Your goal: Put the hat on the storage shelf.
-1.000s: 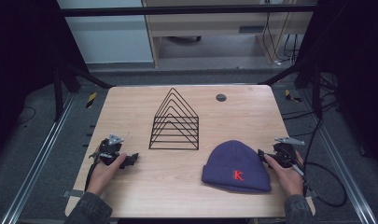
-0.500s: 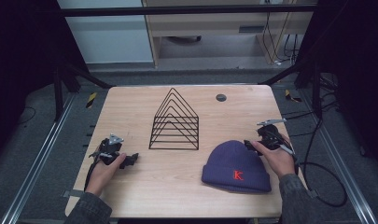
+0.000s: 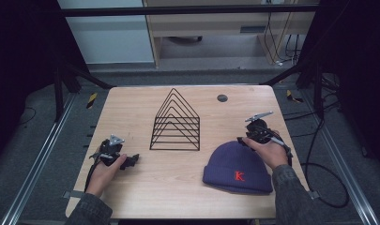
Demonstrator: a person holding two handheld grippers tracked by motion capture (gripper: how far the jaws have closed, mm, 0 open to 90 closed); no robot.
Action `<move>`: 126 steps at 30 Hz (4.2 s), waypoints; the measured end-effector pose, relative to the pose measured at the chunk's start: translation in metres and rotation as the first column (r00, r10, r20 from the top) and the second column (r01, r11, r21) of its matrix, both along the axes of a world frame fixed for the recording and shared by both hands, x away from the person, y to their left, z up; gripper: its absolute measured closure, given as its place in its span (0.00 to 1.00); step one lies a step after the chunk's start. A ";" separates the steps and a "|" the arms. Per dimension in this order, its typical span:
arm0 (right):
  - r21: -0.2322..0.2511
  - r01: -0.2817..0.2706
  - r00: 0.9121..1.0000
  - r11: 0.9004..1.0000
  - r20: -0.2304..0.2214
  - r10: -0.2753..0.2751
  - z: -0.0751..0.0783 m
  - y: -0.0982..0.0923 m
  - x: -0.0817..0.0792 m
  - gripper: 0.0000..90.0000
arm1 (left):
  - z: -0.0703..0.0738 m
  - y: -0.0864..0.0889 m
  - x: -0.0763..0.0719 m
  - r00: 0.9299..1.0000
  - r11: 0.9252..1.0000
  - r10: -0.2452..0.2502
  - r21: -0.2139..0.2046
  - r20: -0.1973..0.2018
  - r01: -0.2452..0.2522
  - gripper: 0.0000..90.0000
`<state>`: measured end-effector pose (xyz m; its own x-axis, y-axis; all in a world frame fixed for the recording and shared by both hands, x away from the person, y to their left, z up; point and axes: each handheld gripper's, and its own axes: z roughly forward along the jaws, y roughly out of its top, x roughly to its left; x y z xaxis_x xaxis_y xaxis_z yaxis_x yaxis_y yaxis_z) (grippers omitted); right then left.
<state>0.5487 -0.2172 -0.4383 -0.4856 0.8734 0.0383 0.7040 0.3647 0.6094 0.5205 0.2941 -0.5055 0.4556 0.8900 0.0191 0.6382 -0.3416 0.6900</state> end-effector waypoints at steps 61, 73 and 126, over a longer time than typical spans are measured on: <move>0.235 -0.261 0.944 0.936 0.266 0.196 0.087 0.013 -0.069 0.88 | 0.018 -0.003 -0.004 0.999 0.996 -0.027 -0.082 0.039 0.031 0.06; 0.212 -0.249 0.935 0.945 0.308 0.177 0.129 0.017 -0.056 0.88 | 0.049 -0.013 -0.023 0.988 0.993 -0.085 -0.067 0.130 0.094 0.07; 0.268 -0.285 0.869 0.920 0.477 0.131 0.260 0.115 0.005 0.88 | 0.213 -0.095 0.026 0.893 0.910 -0.342 -0.136 0.293 0.393 0.07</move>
<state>0.5540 -0.1025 -0.1787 -0.6866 0.7262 0.0344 0.2620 0.2030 0.9435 0.5463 0.1994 -0.2928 0.7522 0.6582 0.0309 0.2837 -0.3658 0.8864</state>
